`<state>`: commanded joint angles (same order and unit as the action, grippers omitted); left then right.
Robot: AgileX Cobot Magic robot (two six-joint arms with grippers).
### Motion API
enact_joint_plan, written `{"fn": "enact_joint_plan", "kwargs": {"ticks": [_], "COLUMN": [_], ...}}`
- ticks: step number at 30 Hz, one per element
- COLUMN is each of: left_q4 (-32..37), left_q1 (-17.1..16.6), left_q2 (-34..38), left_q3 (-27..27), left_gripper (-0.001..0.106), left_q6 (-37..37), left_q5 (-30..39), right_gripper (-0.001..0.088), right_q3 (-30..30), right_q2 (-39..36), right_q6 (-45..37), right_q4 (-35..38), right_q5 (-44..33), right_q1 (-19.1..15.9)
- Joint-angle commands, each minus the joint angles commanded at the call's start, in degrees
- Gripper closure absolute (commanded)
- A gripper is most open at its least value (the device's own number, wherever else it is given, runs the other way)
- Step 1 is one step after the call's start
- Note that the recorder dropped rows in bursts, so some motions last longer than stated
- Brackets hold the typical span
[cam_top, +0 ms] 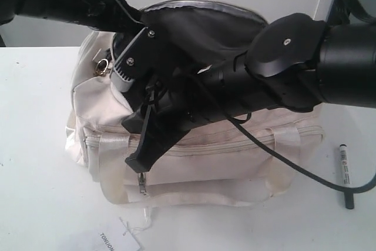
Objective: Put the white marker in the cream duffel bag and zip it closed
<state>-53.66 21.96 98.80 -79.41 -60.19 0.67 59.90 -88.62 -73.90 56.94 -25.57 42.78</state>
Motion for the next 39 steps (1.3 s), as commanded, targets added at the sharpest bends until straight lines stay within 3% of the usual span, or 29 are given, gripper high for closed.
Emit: {"fn": "enact_joint_plan", "kwargs": {"ticks": [9, 15, 27, 39], "left_q4": [0.0, 0.0, 0.11, 0.11], "left_q1": [0.0, 0.0, 0.0, 0.0], "left_q2": [2.51, 4.31, 8.55, 8.64], "left_q3": [-0.1, -3.0, -7.2, -7.29], "left_gripper": [0.105, 0.105, 0.105, 0.105], "left_q6": [0.26, 0.42, 0.42, 0.42], "left_q5": [-4.26, -7.12, -9.96, -10.06], "right_gripper": [0.0868, 0.0868, 0.0868, 0.0868], "right_q3": [0.0, 0.0, 0.0, 0.21], "right_q2": [0.0, 0.0, -0.72, -2.87], "right_q6": [-1.97, -6.23, -8.64, -8.31], "right_q4": [0.0, 0.0, 0.26, 13.87], "right_q5": [-2.07, -6.4, -2.93, 3.15], "right_q1": [0.0, 0.0, 0.0, 0.1]}}
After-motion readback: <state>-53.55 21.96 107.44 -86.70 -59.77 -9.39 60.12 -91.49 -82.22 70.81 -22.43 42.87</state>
